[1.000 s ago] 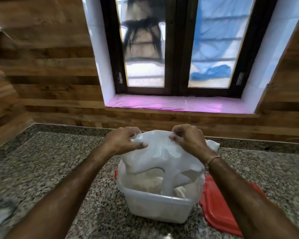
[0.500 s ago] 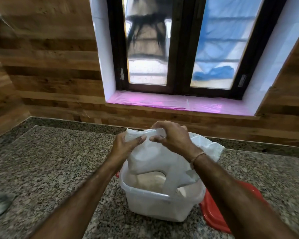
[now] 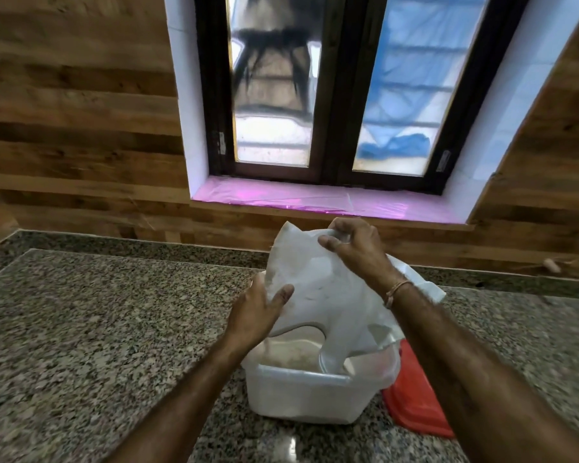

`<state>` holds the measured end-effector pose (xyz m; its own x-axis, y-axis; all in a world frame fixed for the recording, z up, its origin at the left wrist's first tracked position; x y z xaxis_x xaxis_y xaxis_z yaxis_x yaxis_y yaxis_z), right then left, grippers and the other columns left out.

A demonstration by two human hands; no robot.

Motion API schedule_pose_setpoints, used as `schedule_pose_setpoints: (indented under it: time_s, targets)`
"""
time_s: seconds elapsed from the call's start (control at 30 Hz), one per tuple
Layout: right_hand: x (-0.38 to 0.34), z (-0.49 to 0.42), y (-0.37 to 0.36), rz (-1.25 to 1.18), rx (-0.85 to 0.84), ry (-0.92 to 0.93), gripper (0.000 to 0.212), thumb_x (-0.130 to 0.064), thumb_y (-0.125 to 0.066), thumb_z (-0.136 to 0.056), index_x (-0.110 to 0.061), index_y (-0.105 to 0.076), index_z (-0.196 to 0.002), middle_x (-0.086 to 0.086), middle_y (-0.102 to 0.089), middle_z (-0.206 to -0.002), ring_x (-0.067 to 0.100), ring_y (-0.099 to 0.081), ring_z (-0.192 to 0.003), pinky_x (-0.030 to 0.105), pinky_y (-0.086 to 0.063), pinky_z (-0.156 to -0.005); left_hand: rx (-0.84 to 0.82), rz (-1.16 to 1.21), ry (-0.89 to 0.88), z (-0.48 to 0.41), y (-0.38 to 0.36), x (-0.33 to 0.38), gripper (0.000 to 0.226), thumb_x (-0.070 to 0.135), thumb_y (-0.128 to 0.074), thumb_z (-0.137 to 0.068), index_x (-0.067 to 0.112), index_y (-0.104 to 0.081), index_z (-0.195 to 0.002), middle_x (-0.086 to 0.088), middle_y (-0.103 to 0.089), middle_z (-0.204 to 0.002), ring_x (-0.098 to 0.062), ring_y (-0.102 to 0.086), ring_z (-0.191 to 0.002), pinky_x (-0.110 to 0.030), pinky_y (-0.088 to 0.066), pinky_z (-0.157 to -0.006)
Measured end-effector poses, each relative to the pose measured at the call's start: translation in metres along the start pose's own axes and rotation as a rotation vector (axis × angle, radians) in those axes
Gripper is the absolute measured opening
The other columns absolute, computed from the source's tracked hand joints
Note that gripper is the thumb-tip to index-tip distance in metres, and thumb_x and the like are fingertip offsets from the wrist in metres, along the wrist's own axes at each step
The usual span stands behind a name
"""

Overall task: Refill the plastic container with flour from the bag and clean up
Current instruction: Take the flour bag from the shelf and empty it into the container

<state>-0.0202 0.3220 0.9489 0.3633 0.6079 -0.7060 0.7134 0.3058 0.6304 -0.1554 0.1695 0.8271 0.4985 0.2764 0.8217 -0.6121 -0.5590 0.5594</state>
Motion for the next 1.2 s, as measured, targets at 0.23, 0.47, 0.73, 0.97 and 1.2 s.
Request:
schedule_pose_setpoints:
  time_s: [0.23, 0.47, 0.73, 0.97, 1.2]
  targets:
    - [-0.007, 0.011, 0.003, 0.053, -0.053, -0.004, 0.017, -0.036, -0.070, -0.094, -0.019, -0.072, -0.094, -0.001, -0.072, -0.099, 0.019, -0.067, -0.099, 0.058, -0.055, -0.095, 0.064, 0.232, -0.064, 0.007, -0.008, 0.024, 0.090, 0.046, -0.057, -0.099, 0.027, 0.007, -0.158, -0.010, -0.020, -0.162, -0.028, -0.025, -0.148, -0.047, -0.032, -0.119]
    - [-0.011, 0.024, -0.009, 0.157, 0.039, 0.024, 0.013, -0.030, -0.072, -0.093, -0.024, -0.065, -0.084, -0.005, -0.068, -0.084, 0.014, -0.063, -0.086, 0.049, -0.050, -0.100, 0.119, 0.316, -0.108, 0.013, -0.018, 0.054, 0.104, 0.046, -0.075, -0.087, 0.025, 0.000, -0.157, -0.009, -0.019, -0.158, -0.023, -0.026, -0.142, -0.033, -0.032, -0.111]
    - [-0.025, 0.030, -0.031, 0.286, -0.009, 0.181, 0.023, -0.043, -0.074, -0.089, -0.021, -0.070, -0.097, -0.008, -0.067, -0.089, 0.008, -0.056, -0.081, 0.038, -0.040, -0.094, 0.221, 0.641, 0.080, -0.004, 0.022, 0.023, 0.024, 0.044, -0.080, -0.078, 0.029, -0.070, -0.094, 0.001, -0.076, -0.095, -0.025, -0.073, -0.089, -0.055, -0.062, -0.079]
    - [0.052, 0.054, 0.057, 0.441, 0.118, -0.142, 0.080, -0.075, -0.072, -0.070, -0.041, -0.049, -0.138, -0.004, -0.054, -0.144, 0.020, -0.050, -0.131, 0.055, -0.036, -0.111, 0.140, 0.944, 0.265, -0.018, 0.031, -0.004, 0.010, 0.012, -0.081, -0.086, 0.010, -0.072, -0.090, -0.001, -0.077, -0.077, -0.019, -0.074, -0.069, -0.026, -0.058, -0.052]
    - [0.134, 0.096, 0.049, -0.615, 0.091, -0.408, 0.115, -0.027, -0.089, -0.076, -0.040, -0.011, -0.160, 0.013, -0.037, -0.161, 0.029, -0.050, -0.139, 0.049, -0.052, -0.103, 0.093, 0.907, 0.327, -0.026, 0.027, -0.005, 0.020, 0.022, -0.083, -0.085, 0.013, -0.066, -0.089, -0.007, -0.073, -0.091, -0.026, -0.070, -0.081, -0.038, -0.060, -0.076]
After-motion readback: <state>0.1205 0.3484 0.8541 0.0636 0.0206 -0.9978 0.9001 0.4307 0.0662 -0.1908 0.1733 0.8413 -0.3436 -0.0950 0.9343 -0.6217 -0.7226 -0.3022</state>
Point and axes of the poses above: each hand's wrist, its own z-axis away from the middle knuckle, its own y-axis out of the back of the hand, x = y × z, the point moved 10 cm from there along -z, towards the middle knuckle
